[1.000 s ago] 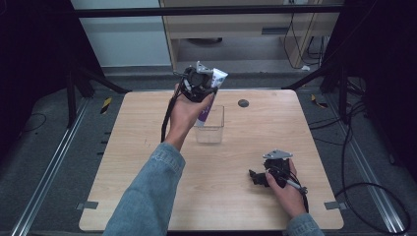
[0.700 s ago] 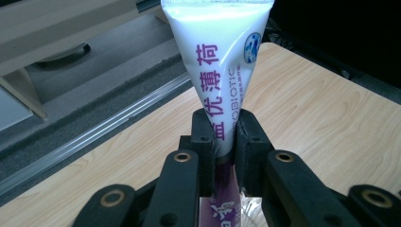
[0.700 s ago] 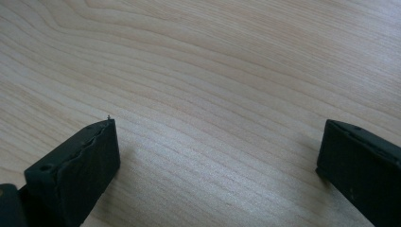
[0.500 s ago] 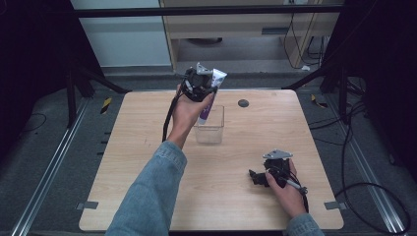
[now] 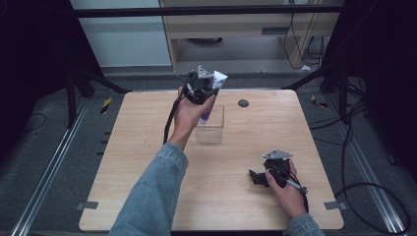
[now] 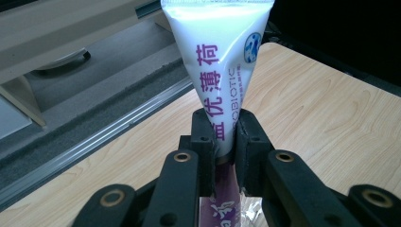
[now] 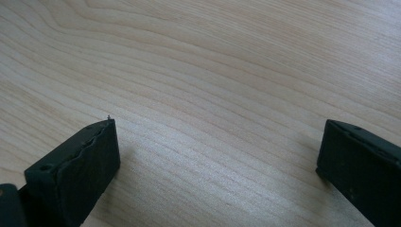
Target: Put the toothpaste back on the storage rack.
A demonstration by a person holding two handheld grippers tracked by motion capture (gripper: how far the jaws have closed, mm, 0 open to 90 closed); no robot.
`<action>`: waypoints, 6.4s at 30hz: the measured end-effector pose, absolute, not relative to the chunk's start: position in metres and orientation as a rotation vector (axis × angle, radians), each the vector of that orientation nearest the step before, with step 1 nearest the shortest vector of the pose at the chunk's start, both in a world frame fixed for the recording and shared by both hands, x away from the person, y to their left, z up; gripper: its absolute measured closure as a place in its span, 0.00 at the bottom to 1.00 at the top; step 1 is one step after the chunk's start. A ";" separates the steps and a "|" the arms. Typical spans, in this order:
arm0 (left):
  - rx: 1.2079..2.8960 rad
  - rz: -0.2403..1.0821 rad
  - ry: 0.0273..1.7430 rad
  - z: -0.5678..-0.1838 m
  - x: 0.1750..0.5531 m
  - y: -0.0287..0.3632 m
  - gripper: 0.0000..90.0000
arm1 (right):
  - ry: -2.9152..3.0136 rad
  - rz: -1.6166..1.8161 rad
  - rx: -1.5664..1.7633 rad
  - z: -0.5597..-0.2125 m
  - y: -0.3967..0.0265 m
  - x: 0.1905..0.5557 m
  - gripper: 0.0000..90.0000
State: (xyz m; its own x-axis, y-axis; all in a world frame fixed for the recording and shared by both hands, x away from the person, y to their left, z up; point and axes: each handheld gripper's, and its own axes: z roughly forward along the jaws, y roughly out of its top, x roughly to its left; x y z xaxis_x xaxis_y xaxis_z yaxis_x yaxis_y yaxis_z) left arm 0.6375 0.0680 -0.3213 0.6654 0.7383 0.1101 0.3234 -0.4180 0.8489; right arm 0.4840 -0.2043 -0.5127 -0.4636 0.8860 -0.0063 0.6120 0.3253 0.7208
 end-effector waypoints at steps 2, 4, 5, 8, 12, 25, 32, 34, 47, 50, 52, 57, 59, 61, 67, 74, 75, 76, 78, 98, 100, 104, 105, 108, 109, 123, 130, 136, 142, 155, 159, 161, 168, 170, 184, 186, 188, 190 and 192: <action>2.011 0.606 0.822 -0.323 0.637 0.069 0.88 | 2.196 0.930 1.325 -0.513 -0.204 0.484 0.00; 2.016 0.603 0.818 -0.324 0.637 0.069 0.88 | 2.196 0.930 1.325 -0.513 -0.204 0.484 0.00; 2.019 0.602 0.819 -0.325 0.637 0.069 0.88 | 2.196 0.930 1.325 -0.513 -0.204 0.484 0.00; 2.022 0.600 0.823 -0.329 0.638 0.069 0.88 | 2.196 0.930 1.325 -0.513 -0.204 0.484 0.00; 2.013 0.594 0.821 -0.333 0.638 0.069 0.88 | 2.196 0.929 1.322 -0.513 -0.204 0.484 0.00; 2.019 0.587 0.794 -0.349 0.639 0.063 0.88 | 2.195 0.932 1.328 -0.513 -0.204 0.484 0.00; 2.019 0.588 0.789 -0.355 0.638 0.061 0.88 | 2.194 0.933 1.324 -0.513 -0.204 0.484 0.00; 2.019 0.583 0.790 -0.358 0.638 0.060 0.88 | 2.194 0.933 1.324 -0.513 -0.204 0.484 0.00; 2.030 0.586 0.781 -0.368 0.638 0.058 0.88 | 2.194 0.933 1.324 -0.513 -0.204 0.484 0.00; 2.037 0.582 0.777 -0.370 0.638 0.057 0.88 | 2.193 0.933 1.324 -0.513 -0.204 0.484 0.00; 2.042 0.586 0.774 -0.371 0.637 0.056 0.88 | 2.193 0.933 1.325 -0.513 -0.204 0.484 0.00; 2.050 0.590 0.767 -0.373 0.637 0.054 0.88 | 2.194 0.933 1.326 -0.513 -0.204 0.484 0.00; 2.049 0.593 0.768 -0.374 0.637 0.054 0.88 | 2.194 0.933 1.325 -0.513 -0.204 0.484 0.00; 2.053 0.591 0.771 -0.376 0.637 0.055 0.88 | 2.194 0.933 1.325 -0.513 -0.204 0.484 0.00; 2.061 0.587 0.780 -0.380 0.637 0.059 0.88 | 2.193 0.934 1.326 -0.513 -0.204 0.484 0.00; 2.066 0.589 0.787 -0.384 0.637 0.061 0.88 | 2.194 0.934 1.329 -0.513 -0.204 0.484 0.00; 2.069 0.590 0.788 -0.385 0.637 0.062 0.88 | 2.194 0.934 1.329 -0.513 -0.204 0.484 0.00; 2.070 0.588 0.788 -0.386 0.637 0.063 0.88 | 2.194 0.934 1.329 -0.513 -0.204 0.484 0.00; 2.072 0.583 0.792 -0.388 0.637 0.064 0.88 | 2.194 0.934 1.330 -0.513 -0.204 0.484 0.00; 2.106 0.578 0.787 -0.394 0.636 0.057 0.88 | 2.194 0.933 1.326 -0.513 -0.204 0.484 0.00; 2.107 0.585 0.784 -0.394 0.636 0.054 0.88 | 2.195 0.933 1.327 -0.513 -0.204 0.484 0.00; 2.119 0.590 0.775 -0.394 0.635 0.053 0.88 | 2.195 0.933 1.327 -0.513 -0.204 0.484 0.00; 2.119 0.592 0.776 -0.394 0.635 0.053 0.88 | 2.194 0.933 1.327 -0.513 -0.204 0.484 0.00; 2.112 0.588 0.790 -0.394 0.636 0.053 0.88 | 2.195 0.933 1.326 -0.513 -0.204 0.484 0.00; 2.114 0.587 0.789 -0.394 0.636 0.052 0.88 | 2.194 0.933 1.327 -0.513 -0.204 0.484 0.00; 2.120 0.593 0.801 -0.396 0.636 0.045 0.87 | 2.194 0.933 1.326 -0.513 -0.204 0.484 0.00; 2.109 0.584 0.821 -0.395 0.636 0.045 0.86 | 2.195 0.933 1.326 -0.513 -0.204 0.484 0.00; 2.102 0.589 0.827 -0.394 0.636 0.046 0.84 | 2.194 0.933 1.327 -0.513 -0.204 0.484 0.00; 2.101 0.585 0.825 -0.393 0.635 0.047 0.84 | 2.195 0.933 1.326 -0.513 -0.204 0.484 0.00; 2.100 0.583 0.812 -0.393 0.633 0.046 0.84 | 2.195 0.933 1.326 -0.513 -0.204 0.484 0.00; 2.098 0.584 0.808 -0.392 0.632 0.046 0.84 | 2.195 0.933 1.326 -0.513 -0.204 0.484 0.00; 2.104 0.580 0.799 -0.392 0.632 0.045 0.84 | 2.195 0.934 1.328 -0.513 -0.204 0.484 0.00; 2.098 0.579 0.793 -0.392 0.630 0.044 0.84 | 2.195 0.933 1.327 -0.513 -0.204 0.484 0.00; 2.100 0.582 0.789 -0.391 0.629 0.044 0.84 | 2.194 0.933 1.327 -0.513 -0.204 0.484 0.00; 2.086 0.582 0.776 -0.388 0.624 0.048 0.82 | 2.195 0.933 1.328 -0.513 -0.204 0.484 0.00; 2.087 0.581 0.773 -0.387 0.624 0.048 0.81 | 2.195 0.933 1.327 -0.513 -0.204 0.484 0.00; 2.092 0.587 0.765 -0.387 0.623 0.049 0.78 | 2.195 0.933 1.327 -0.513 -0.204 0.484 0.00; 2.089 0.593 0.764 -0.385 0.621 0.050 0.76 | 2.195 0.933 1.327 -0.513 -0.204 0.484 0.00; 2.078 0.598 0.760 -0.382 0.620 0.050 0.75 | 2.195 0.933 1.327 -0.513 -0.204 0.484 0.00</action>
